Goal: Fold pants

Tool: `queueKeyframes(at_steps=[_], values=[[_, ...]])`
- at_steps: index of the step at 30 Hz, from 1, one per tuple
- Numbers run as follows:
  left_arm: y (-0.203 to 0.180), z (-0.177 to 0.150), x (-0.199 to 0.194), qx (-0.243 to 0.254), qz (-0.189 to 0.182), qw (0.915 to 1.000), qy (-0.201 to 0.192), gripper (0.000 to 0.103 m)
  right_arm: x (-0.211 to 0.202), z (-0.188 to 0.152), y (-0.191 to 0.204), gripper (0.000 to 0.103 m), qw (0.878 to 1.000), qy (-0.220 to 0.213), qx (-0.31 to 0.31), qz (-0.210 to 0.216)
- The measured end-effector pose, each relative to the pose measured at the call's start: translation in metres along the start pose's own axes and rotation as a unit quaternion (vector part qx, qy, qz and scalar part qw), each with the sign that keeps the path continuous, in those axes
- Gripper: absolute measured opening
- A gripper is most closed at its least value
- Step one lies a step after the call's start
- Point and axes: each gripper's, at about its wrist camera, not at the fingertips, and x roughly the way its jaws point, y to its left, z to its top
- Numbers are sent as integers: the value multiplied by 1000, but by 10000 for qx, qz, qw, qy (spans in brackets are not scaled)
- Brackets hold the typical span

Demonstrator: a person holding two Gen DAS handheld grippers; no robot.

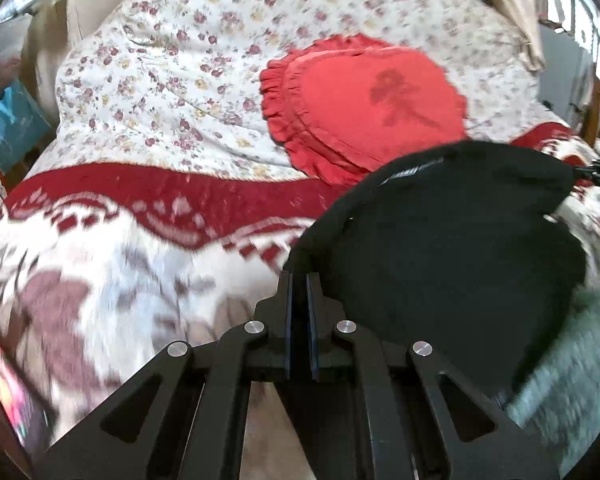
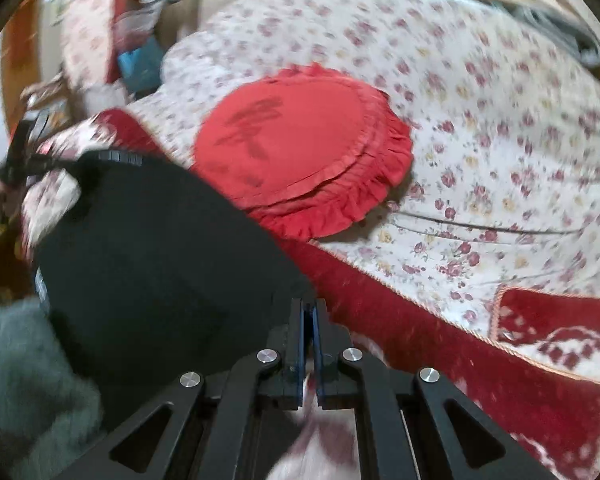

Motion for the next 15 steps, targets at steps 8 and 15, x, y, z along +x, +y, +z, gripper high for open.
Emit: queueKeyframes(at_steps=[8, 15], values=[[22, -132, -40, -2138, -261, 9754, 465, 12, -40, -105, 26, 3, 9990, 407, 8, -192], [45, -187, -69, -4855, -1361, 8633, -219, 51, -74, -149, 11, 7, 9880, 166, 1514, -249]])
